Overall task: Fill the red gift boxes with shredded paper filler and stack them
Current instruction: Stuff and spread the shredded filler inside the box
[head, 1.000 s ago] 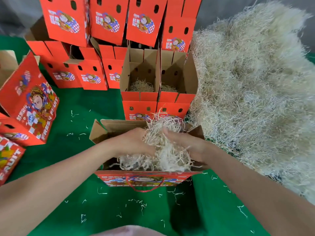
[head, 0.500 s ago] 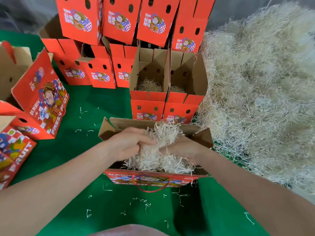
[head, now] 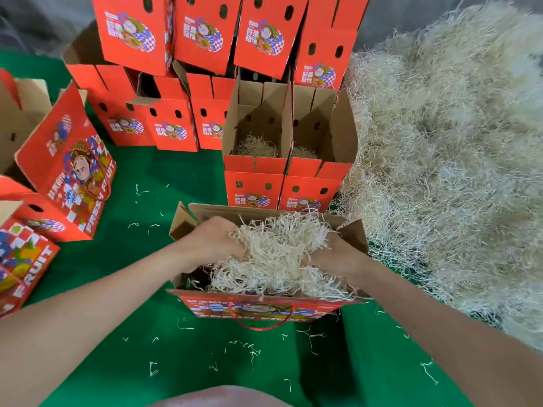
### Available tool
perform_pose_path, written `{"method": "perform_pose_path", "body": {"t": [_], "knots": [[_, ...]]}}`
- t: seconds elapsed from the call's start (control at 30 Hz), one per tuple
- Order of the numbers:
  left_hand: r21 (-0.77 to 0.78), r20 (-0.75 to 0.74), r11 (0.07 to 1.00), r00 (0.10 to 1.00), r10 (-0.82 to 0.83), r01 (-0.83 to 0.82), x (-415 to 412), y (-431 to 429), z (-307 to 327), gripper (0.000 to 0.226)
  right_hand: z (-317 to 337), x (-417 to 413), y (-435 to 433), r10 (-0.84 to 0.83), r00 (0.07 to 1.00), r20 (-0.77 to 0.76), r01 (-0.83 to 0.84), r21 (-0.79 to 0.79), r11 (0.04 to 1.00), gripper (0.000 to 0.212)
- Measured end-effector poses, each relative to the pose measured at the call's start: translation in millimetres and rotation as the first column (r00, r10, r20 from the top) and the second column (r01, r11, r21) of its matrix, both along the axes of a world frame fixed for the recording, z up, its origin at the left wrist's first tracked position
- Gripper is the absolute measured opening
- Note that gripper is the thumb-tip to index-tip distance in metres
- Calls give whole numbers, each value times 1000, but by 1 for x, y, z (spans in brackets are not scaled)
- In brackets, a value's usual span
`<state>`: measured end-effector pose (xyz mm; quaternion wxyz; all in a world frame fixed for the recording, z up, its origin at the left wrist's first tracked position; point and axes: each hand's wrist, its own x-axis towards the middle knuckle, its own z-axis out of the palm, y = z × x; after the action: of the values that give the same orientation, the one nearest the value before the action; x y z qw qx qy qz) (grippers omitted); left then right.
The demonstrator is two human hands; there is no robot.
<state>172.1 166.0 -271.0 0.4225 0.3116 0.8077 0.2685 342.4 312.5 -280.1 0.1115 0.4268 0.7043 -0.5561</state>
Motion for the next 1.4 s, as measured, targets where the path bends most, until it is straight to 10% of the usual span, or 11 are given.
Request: {"method": "perform_pose_path", "body": {"t": [0.2,0.37,0.57,0.63,0.73,0.83,1.1,1.27,1.4], "knots": [[-30,-238,1000,971,-4,-3,-17,-17,10,21,4,12,15,-109,989,99,98,107,989,75],[100,49,986,991,127,-132,-10,-13,8,41,14,17,17,-59,996,66,62,-48,997,97],[284,162,959,986,-44,-4,20,5,10,42,20,-4,-6,73,997,17,-67,-245,967,60],[217,-42,966,991,-131,137,21,8,7,55,16,-10,-9,24,999,33,-18,-164,986,19],[46,-411,969,889,-201,241,2,-3,7,52,11,1,7,-46,998,49,49,-57,997,12],[-41,-423,979,884,-198,200,-11,-13,5,39,8,18,22,-166,984,62,170,-53,984,63],[-58,-278,998,961,-1,-16,-15,-16,8,32,15,25,26,-245,968,48,245,14,969,91],[-21,512,965,826,234,-260,0,-15,17,10,19,21,14,-185,983,-20,182,-82,980,83],[3,617,977,769,168,-215,15,-9,17,61,30,19,-1,-34,996,-76,18,-206,978,49]]}}
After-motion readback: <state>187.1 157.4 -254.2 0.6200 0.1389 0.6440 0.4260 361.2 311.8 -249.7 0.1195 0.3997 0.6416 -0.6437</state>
